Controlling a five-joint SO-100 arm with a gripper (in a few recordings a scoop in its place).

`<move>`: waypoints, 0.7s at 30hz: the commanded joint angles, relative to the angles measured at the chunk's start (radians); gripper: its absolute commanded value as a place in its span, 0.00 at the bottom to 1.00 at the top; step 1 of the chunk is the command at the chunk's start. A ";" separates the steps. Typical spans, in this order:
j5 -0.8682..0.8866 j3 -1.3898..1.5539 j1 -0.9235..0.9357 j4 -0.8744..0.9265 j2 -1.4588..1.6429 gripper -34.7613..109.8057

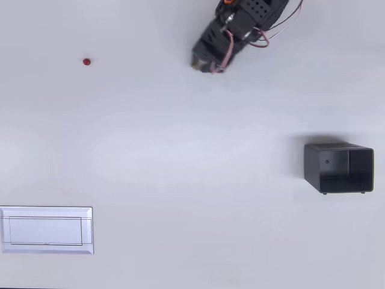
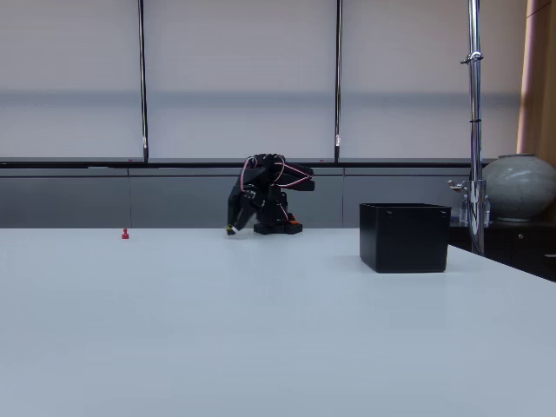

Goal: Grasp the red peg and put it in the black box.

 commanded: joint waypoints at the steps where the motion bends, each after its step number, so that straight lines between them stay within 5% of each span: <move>1: 0.097 0.009 0.184 -0.124 0.164 0.24; 21: -0.141 0.025 0.275 -1.384 1.097 0.29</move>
